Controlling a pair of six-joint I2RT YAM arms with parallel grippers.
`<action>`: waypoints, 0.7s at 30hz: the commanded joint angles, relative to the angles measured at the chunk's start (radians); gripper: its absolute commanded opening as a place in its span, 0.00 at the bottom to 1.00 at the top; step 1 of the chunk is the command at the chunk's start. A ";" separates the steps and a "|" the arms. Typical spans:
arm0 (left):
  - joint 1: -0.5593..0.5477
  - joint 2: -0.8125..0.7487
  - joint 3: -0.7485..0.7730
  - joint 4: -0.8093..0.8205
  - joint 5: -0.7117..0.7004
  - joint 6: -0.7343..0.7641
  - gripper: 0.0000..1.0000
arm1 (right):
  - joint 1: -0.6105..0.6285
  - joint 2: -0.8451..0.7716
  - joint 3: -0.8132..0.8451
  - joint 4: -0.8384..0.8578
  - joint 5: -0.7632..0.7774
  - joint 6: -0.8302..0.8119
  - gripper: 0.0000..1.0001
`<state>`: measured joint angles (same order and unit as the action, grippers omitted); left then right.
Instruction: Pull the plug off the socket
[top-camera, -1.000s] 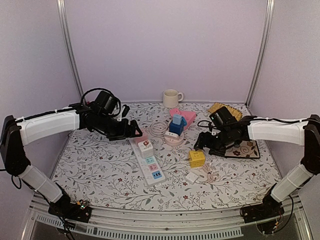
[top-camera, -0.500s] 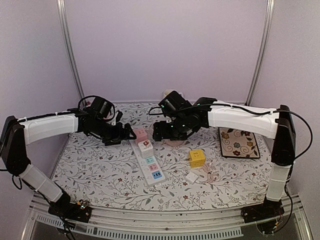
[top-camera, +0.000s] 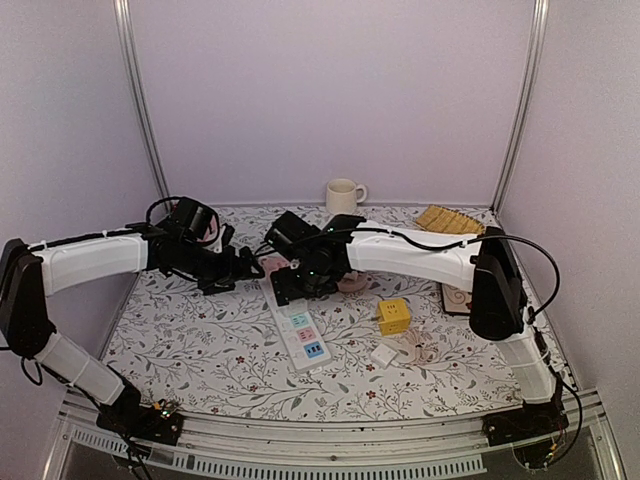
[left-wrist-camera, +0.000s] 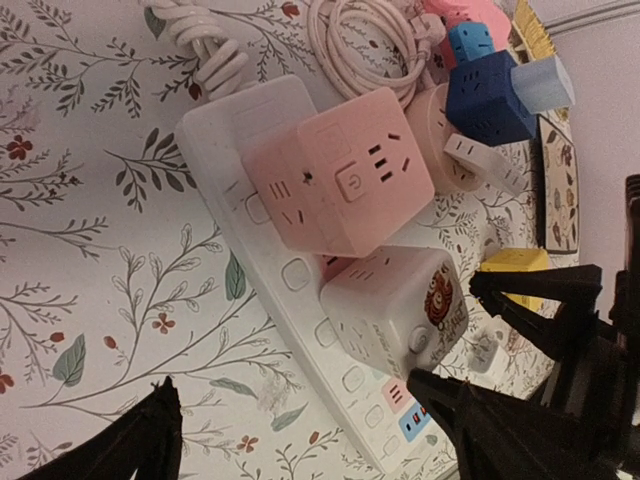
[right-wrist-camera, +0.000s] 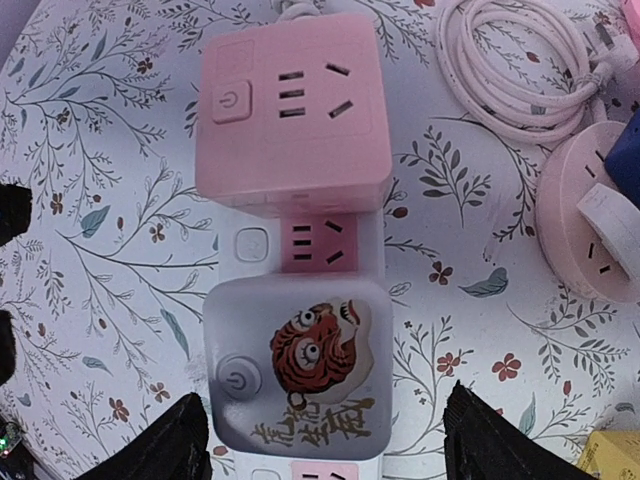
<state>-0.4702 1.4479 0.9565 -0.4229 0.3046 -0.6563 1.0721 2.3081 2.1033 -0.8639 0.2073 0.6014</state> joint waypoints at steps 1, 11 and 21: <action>0.015 -0.021 -0.017 0.026 -0.005 -0.009 0.95 | 0.001 0.031 0.045 -0.006 0.011 -0.028 0.82; 0.022 0.005 -0.008 0.029 -0.007 -0.008 0.95 | 0.005 0.121 0.078 0.043 0.021 -0.062 0.76; 0.023 0.080 0.010 0.073 0.028 -0.029 0.95 | 0.048 0.069 0.040 -0.010 0.060 -0.068 0.46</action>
<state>-0.4572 1.4914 0.9493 -0.3977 0.3061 -0.6670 1.0840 2.4126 2.1609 -0.8505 0.2241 0.5411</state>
